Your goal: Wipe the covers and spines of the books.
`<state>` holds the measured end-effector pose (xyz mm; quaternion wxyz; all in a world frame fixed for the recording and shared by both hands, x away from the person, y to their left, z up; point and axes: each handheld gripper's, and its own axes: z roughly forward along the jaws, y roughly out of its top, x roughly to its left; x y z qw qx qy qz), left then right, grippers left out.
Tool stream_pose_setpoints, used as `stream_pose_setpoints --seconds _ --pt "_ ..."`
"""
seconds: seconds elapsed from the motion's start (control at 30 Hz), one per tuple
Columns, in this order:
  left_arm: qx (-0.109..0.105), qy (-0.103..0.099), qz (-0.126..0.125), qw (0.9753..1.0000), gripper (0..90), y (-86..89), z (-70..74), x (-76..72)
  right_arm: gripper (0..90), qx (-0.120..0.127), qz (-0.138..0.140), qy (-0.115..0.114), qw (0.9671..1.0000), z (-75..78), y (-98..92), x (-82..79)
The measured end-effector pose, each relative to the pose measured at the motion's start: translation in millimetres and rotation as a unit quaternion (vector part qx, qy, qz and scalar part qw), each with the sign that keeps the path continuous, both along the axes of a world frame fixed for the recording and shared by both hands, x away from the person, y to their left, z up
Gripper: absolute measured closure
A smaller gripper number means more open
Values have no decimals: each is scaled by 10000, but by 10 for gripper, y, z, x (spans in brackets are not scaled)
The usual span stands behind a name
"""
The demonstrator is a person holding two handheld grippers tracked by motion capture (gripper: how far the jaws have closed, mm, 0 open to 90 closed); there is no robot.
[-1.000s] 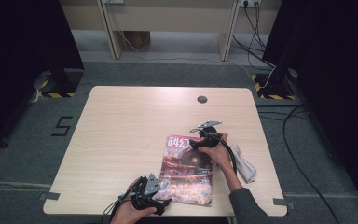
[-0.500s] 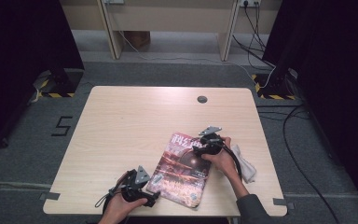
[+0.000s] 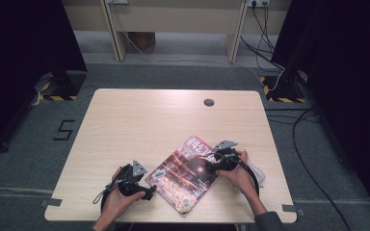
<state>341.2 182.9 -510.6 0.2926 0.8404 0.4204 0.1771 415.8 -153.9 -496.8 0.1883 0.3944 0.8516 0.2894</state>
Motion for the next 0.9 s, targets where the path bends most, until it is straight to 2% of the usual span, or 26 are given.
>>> stream_pose_setpoints --seconds 0.07,0.13,0.3,0.37,0.43,0.5,0.63,0.7,0.77,0.8,0.87,0.9 --pt "6 -39 69 10000 9 20 -1 41 255 14 -4 16 10000 -2 -21 -20" --pt "-111 -17 245 9996 13 64 -15 129 251 7 -8 82 10000 9 -69 -88" --pt "-231 -149 470 9985 75 112 -27 214 247 80 21 189 9998 6 -144 -220" --pt "-258 -214 517 9981 94 119 -31 234 247 146 9 222 9996 -1 -170 -270" --pt "-296 -265 496 9980 154 121 -26 236 248 138 35 234 9996 1 -179 -317" --pt "-310 -270 511 9978 162 112 -20 217 253 123 40 191 9997 1 -186 -356" --pt "-432 -302 362 9980 161 30 14 102 268 207 13 231 9995 -4 -218 -378" --pt "-483 -308 211 9981 154 -33 38 -2 269 243 -5 230 9994 -10 -232 -392" --pt "-536 -308 14 9981 153 -107 63 -122 268 265 -20 246 9993 -11 -240 -407" --pt "-550 -296 -162 9979 151 -158 70 -180 267 268 -22 246 9993 -12 -244 -412" --pt "-548 -278 -255 9978 150 -205 65 -219 266 271 -1 229 9994 -14 -253 -416" --pt "-459 -171 -414 9979 150 -287 41 -271 262 252 -5 236 9994 -10 -256 -434"
